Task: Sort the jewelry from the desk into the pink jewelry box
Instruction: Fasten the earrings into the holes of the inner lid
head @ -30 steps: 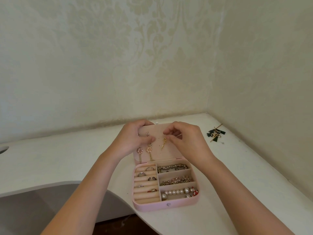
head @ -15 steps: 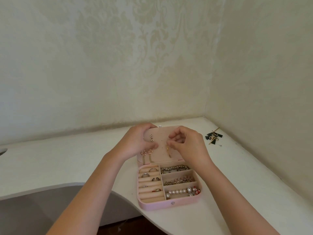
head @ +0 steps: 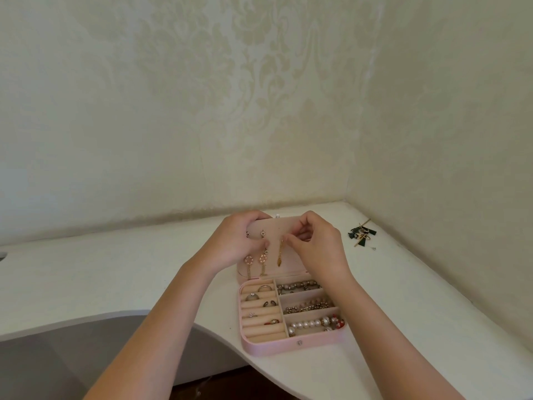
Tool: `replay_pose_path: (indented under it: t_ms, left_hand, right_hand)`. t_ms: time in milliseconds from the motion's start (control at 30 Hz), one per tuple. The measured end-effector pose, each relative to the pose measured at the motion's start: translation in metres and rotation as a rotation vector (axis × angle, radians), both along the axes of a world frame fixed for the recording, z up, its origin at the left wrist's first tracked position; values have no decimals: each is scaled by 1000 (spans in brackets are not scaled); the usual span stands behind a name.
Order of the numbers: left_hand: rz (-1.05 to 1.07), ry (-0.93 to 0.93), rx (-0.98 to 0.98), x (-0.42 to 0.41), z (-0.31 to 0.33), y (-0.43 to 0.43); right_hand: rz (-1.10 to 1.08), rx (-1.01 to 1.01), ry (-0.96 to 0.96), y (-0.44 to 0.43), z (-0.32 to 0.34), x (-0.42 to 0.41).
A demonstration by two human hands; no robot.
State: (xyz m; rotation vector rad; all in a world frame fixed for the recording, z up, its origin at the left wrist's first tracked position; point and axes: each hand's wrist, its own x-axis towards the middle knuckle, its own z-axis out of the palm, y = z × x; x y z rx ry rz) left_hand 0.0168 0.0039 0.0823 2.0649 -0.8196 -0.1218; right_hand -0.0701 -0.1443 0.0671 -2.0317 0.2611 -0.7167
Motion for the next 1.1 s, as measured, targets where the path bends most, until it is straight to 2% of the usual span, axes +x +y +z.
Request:
replay_pose_path:
  t_ms: [367,867,1100]
  left_hand:
    - [-12,-8,2,-2,0,1]
    - [-4,54,-32,-1,2,4]
    - [8,128,-105,2,0,8]
  right_hand:
    - [-16,3,-70,3,5,5]
    - [79,-14,33,0,-2,-5]
    - [48,-18,29,-3,-10,-2]
